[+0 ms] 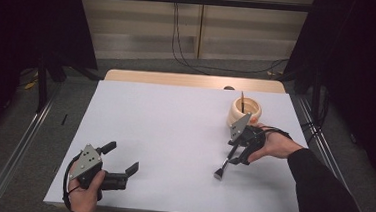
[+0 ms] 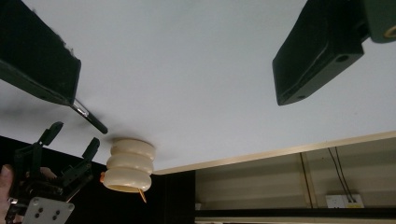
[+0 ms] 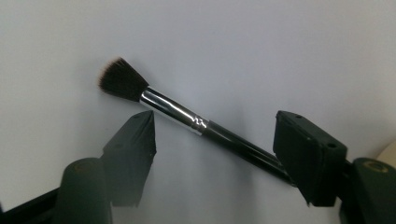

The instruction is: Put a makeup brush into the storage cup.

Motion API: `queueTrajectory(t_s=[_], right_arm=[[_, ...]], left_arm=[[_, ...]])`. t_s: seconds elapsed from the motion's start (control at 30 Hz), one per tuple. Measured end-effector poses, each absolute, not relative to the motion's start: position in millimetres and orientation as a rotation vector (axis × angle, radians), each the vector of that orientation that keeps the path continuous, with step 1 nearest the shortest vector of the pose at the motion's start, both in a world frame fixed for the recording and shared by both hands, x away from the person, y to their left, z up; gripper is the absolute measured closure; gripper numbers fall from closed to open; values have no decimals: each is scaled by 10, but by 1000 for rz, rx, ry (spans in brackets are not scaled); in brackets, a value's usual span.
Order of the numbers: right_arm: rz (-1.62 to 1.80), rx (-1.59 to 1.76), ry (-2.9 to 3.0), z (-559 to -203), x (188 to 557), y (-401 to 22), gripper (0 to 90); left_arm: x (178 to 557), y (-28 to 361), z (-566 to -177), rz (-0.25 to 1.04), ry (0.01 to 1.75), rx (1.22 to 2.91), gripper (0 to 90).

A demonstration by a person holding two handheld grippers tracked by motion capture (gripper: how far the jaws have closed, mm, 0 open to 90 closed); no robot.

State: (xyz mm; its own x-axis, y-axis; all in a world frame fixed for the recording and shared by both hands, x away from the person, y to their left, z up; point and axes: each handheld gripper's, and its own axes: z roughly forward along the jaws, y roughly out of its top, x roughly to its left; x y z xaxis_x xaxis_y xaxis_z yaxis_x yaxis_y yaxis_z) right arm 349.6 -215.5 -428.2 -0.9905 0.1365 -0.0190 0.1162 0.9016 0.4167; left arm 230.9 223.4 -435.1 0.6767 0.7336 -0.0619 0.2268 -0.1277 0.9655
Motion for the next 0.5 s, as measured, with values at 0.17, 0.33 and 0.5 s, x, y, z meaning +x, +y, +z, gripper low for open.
queueTrajectory(t_s=[0.17,0.33,0.5], right_arm=[[653,169,3025,-4305,3503,-2133,348],[641,126,3026,-4342,3493,-2080,380],[619,136,3022,-4359,3479,-2039,386]], left_arm=[[2311,2242,-4353,522,786,1686,11],[2308,2240,-4349,525,783,1689,11],[2310,2235,-4351,525,788,1686,11]])
